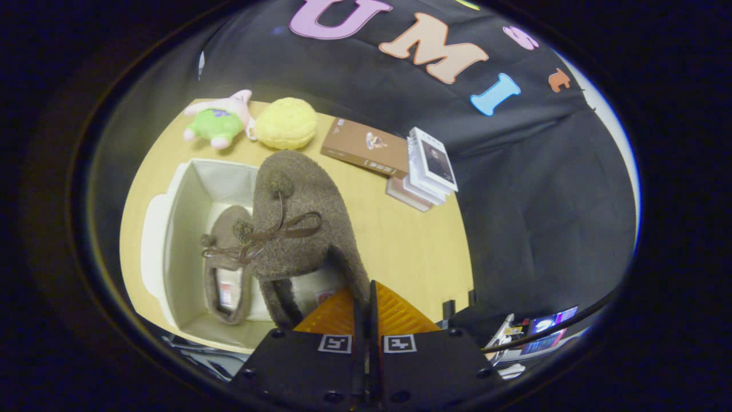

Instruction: Open the storage box then place both shoes into the box .Put the left shoe in first, then the right shoe, with the right side of both shoes facing outward in a uniform manner.

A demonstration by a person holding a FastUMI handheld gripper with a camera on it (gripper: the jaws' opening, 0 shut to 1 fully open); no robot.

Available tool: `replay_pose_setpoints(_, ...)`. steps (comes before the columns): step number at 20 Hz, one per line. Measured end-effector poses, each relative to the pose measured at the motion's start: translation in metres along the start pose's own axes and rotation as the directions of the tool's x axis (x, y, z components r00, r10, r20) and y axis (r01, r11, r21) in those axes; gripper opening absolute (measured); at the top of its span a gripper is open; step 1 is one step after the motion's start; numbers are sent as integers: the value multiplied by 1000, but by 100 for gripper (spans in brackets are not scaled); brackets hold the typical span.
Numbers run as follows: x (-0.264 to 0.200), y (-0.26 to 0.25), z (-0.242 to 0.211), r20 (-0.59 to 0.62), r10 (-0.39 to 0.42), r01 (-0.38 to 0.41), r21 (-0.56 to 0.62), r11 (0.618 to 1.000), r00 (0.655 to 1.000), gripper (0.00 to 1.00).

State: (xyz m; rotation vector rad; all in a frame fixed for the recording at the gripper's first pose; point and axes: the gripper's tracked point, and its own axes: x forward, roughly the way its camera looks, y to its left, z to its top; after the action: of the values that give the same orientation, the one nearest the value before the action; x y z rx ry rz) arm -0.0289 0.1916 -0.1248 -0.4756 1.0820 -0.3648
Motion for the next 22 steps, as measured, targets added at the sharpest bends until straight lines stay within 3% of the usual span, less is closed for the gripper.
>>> replay_pose_setpoints(5,14,57,-10,-68,71,-69,30,997,995,6)
replay_pose_setpoints(13,49,74,-26,-137,88,-91,-17,996,987,10)
replay_pose_setpoints(20,37,78,-20,-86,184,-185,-10,983,979,97)
replay_pose_setpoints(22,32,74,-21,-78,189,-190,-12,982,979,97)
